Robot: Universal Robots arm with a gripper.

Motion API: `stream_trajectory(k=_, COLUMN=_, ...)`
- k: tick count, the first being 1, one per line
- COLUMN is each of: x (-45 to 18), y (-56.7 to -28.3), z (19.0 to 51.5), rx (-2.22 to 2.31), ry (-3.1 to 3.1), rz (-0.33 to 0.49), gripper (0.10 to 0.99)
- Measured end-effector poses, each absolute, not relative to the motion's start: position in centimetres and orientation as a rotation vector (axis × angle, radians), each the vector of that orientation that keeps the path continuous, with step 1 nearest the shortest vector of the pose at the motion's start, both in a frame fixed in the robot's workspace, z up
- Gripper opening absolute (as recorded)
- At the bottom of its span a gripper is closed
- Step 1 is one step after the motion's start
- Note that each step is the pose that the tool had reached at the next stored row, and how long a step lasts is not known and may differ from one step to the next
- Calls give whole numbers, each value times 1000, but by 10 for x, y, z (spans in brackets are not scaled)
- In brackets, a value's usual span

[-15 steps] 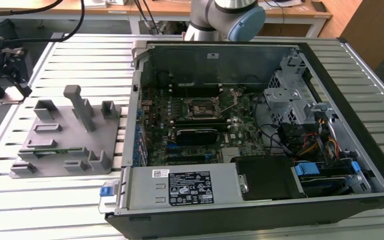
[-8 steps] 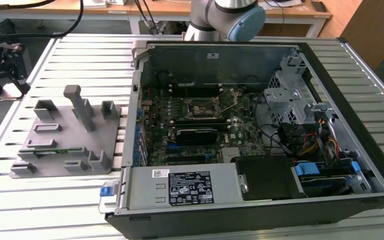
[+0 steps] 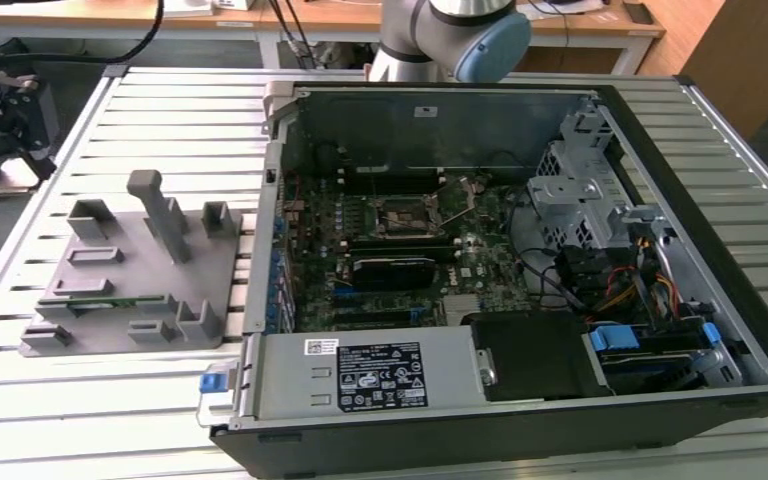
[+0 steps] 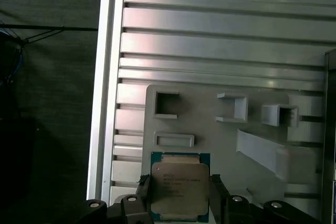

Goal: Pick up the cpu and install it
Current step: 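Pick up the cpu and move it towards the insertion slot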

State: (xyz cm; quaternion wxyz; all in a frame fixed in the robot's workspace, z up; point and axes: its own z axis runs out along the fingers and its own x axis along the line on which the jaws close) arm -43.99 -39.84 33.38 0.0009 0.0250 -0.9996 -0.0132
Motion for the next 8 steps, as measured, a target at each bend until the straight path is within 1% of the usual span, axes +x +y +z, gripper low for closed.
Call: stream_trajectory(k=8, x=-440, y=-397, z=345, rx=79, ry=-3141, rz=-42, gripper=525)
